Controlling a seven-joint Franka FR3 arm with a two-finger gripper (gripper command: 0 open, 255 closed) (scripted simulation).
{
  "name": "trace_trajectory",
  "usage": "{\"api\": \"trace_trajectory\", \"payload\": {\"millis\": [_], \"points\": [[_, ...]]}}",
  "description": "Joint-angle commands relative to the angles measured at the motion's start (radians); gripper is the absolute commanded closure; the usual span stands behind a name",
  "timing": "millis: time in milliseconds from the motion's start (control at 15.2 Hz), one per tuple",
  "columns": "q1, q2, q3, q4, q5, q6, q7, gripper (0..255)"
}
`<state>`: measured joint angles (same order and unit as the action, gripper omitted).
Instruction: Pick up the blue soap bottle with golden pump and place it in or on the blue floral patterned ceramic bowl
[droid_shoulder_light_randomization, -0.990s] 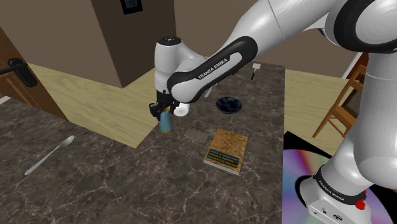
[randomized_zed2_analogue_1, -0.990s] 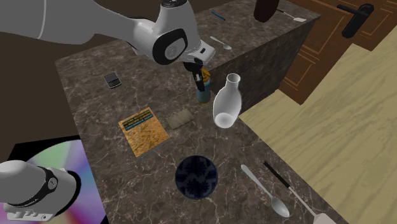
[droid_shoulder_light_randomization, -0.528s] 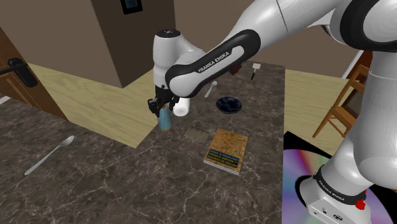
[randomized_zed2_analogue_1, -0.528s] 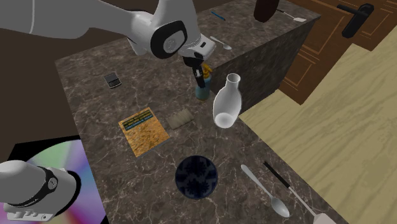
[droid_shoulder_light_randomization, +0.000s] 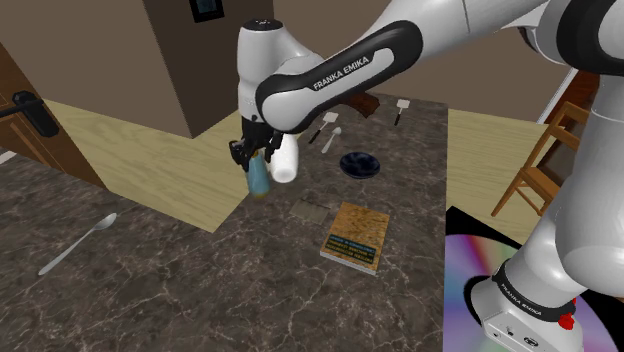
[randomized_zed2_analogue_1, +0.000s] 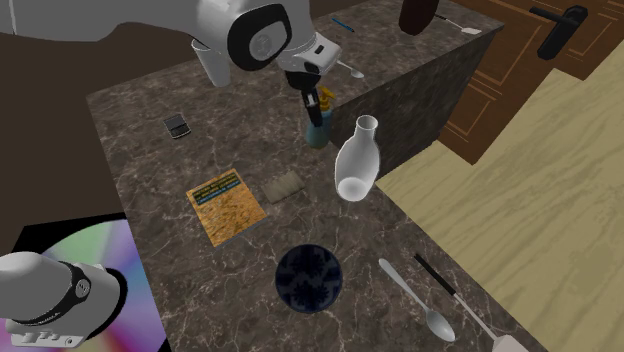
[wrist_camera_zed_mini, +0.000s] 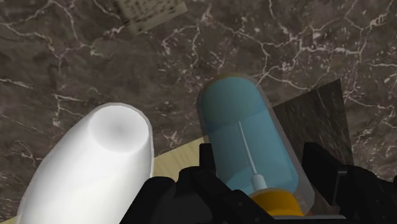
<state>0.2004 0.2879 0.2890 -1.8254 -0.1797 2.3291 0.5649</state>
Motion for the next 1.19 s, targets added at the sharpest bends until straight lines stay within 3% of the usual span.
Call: {"api": "trace_trajectory", "payload": {"millis": [0, 528, 1122], "points": [[0.0, -0.008, 0.002, 0.017, 0.005, -0.025, -0.003, 255], [-0.003, -0.038, 0.009, 0.072, 0.024, -0.108, -0.019, 255], [-0.131, -0.269, -0.045, -0.204, 0.157, -0.043, -0.252, 255]]}}
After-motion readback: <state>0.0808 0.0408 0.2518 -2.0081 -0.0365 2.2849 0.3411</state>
